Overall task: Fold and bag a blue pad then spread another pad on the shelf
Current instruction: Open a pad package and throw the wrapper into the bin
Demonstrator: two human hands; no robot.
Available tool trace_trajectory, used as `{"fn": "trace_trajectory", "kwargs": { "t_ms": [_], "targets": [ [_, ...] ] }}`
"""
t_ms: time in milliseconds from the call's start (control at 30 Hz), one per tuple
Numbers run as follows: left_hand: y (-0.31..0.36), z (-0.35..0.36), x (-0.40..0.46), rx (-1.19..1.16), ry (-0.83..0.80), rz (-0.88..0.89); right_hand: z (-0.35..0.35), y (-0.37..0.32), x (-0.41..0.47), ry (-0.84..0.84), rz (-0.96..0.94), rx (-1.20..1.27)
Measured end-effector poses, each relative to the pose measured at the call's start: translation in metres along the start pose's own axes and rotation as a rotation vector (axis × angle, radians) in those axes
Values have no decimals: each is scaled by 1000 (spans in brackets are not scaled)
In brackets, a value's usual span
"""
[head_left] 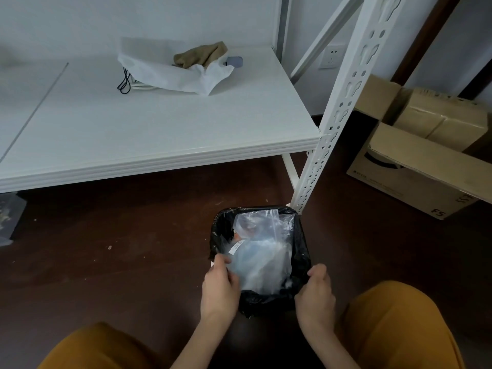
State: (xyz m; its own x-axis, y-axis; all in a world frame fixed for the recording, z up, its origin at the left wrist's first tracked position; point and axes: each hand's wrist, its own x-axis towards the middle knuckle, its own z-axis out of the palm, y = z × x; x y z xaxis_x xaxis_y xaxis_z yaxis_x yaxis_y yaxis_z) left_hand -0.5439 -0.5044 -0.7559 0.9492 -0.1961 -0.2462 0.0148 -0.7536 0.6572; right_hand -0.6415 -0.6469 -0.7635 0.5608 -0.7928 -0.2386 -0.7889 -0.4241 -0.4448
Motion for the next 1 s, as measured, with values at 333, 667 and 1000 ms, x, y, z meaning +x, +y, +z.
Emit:
{"fn": "trace_trajectory", "kwargs": {
  "t_ms": [333,667,1000],
  "targets": [
    [9,-20,38,-206,68,-86,-7,-16,33,97,-139,306],
    [-16,-26,89,-663,224,-482,-28,-16,104,147,-163,447],
    [-32,-6,135,-721,-325,-776,2,-15,157,-606,477,627]
  ]
}}
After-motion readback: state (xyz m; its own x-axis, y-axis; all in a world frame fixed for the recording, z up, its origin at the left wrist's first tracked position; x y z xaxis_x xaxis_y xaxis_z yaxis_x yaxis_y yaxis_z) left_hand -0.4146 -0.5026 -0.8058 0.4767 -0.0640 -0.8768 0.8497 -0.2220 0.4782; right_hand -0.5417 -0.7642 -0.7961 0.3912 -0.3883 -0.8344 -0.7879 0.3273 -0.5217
